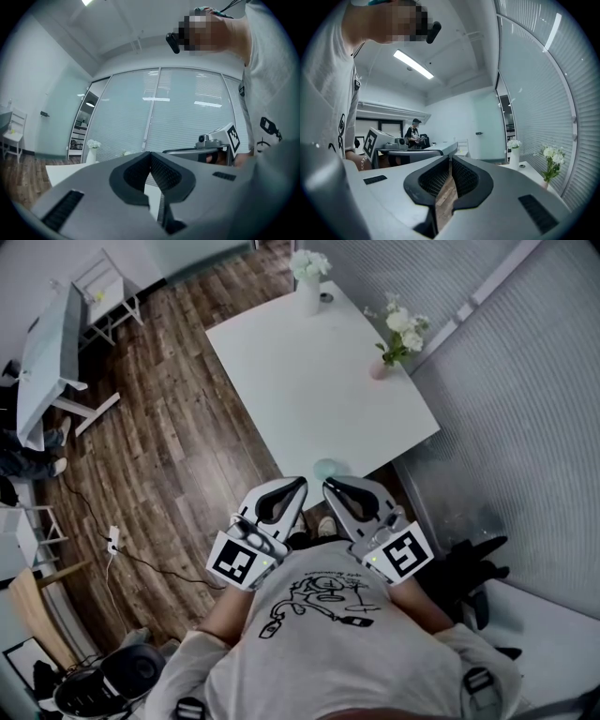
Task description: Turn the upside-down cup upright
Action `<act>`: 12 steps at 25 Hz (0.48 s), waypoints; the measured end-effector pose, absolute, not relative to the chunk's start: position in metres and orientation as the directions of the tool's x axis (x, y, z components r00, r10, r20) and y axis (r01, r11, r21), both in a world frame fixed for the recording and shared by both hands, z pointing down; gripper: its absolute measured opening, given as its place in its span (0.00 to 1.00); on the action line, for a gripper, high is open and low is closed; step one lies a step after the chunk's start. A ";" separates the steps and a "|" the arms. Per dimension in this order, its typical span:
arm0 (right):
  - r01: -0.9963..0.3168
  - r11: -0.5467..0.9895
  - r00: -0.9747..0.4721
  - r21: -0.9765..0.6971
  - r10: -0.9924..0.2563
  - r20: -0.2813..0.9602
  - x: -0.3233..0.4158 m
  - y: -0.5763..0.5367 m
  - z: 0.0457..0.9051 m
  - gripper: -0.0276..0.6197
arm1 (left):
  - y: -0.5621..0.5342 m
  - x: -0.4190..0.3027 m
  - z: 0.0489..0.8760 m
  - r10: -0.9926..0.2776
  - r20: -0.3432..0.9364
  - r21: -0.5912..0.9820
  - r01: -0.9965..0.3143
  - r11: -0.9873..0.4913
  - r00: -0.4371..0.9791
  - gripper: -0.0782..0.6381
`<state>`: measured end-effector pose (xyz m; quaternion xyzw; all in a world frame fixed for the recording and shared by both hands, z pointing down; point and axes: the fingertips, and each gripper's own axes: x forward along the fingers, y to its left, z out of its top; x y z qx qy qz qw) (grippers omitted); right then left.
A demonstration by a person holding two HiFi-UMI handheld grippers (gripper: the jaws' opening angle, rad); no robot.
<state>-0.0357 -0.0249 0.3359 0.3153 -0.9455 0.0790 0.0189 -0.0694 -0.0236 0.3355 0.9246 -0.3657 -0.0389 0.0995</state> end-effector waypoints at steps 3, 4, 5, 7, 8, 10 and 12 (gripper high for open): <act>-0.596 0.791 -0.803 -0.135 -0.590 0.086 -0.029 -0.031 0.340 0.11 | -0.028 -0.062 0.343 -0.685 0.011 0.226 -0.669 -0.708 0.728 0.12; -0.595 0.792 -0.803 -0.136 -0.589 0.088 -0.028 -0.033 0.342 0.11 | -0.029 -0.060 0.346 -0.685 0.015 0.229 -0.669 -0.707 0.728 0.11; -0.595 0.792 -0.804 -0.136 -0.588 0.092 -0.027 -0.033 0.343 0.11 | -0.029 -0.059 0.348 -0.684 0.019 0.230 -0.669 -0.707 0.729 0.11; -0.595 0.793 -0.804 -0.134 -0.586 0.101 -0.025 -0.035 0.348 0.11 | -0.031 -0.057 0.352 -0.681 0.027 0.229 -0.668 -0.708 0.732 0.11; -0.594 0.793 -0.804 -0.134 -0.585 0.104 -0.023 -0.035 0.349 0.11 | -0.031 -0.056 0.354 -0.681 0.030 0.229 -0.668 -0.708 0.732 0.12; -0.595 0.792 -0.804 -0.136 -0.585 0.108 -0.020 -0.036 0.353 0.11 | -0.033 -0.054 0.358 -0.679 0.036 0.229 -0.668 -0.708 0.733 0.11; -0.595 0.792 -0.804 -0.136 -0.584 0.115 -0.017 -0.038 0.357 0.11 | -0.035 -0.051 0.362 -0.676 0.040 0.229 -0.665 -0.711 0.736 0.12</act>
